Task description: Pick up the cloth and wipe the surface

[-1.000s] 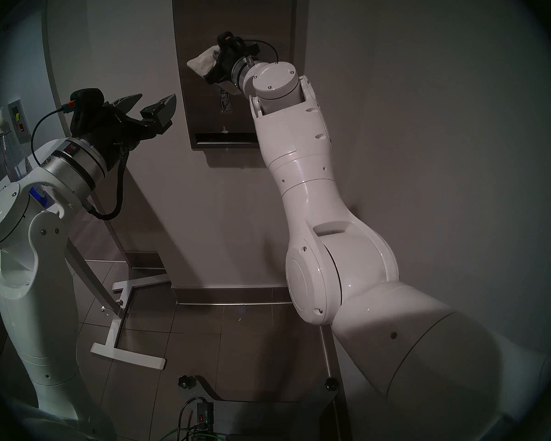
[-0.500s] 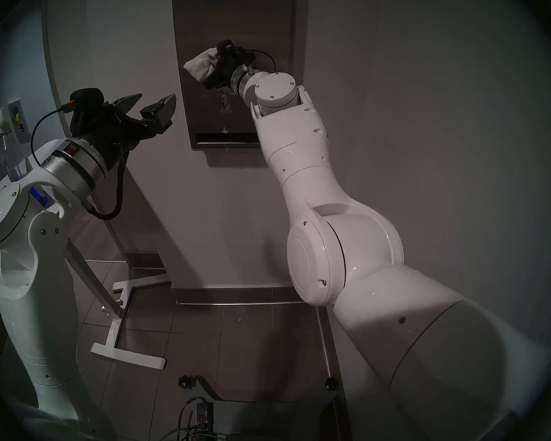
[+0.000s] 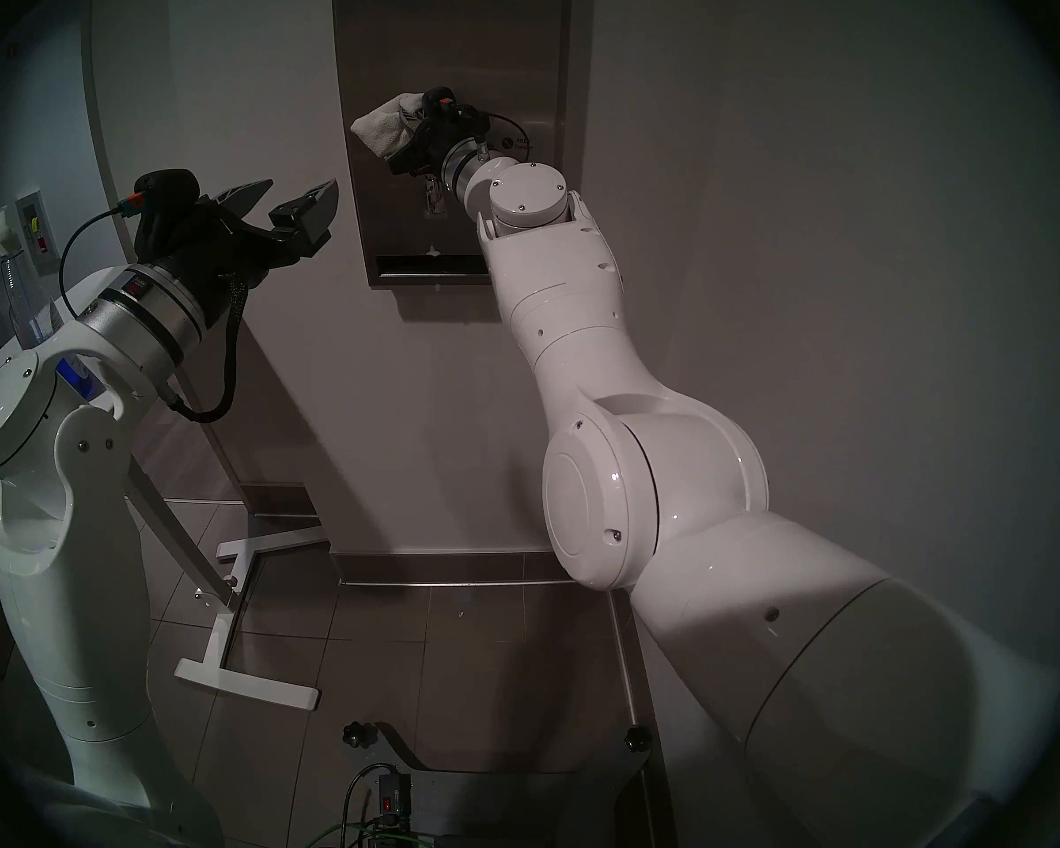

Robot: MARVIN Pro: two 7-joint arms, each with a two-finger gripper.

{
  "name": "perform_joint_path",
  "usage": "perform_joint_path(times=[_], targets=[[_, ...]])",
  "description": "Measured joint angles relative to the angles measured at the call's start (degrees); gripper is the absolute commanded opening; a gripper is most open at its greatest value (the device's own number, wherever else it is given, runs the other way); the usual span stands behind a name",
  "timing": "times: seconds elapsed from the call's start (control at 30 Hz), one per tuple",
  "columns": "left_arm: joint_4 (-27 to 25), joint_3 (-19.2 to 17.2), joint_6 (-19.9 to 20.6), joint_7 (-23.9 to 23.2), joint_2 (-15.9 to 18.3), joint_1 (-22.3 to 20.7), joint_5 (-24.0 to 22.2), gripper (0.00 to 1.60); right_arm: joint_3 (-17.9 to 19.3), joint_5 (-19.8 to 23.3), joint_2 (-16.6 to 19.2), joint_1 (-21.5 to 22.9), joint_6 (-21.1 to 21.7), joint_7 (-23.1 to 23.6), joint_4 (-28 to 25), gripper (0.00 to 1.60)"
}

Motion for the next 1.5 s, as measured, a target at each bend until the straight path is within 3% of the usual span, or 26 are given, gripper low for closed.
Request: perform_joint_path(times=[0.67, 0.97, 1.5], targets=[[0.0, 0.03, 0.0, 0.13, 0.1, 0.01, -0.15, 1.6, 0.11, -0.8, -0.59, -6.86, 0.59, 0.85, -1.95, 0.0], [0.0, 0.03, 0.02, 0.2, 0.15, 0.02, -0.22, 1.6, 0.22, -2.02, -0.21, -5.93, 1.7, 1.93, -2.88, 0.0], [0.05, 0.03, 0.06, 0.27, 0.31, 0.18, -0.34, 1.6, 1.65, -2.29, 0.94, -1.53, 1.71, 0.44, -11.04, 0.0]])
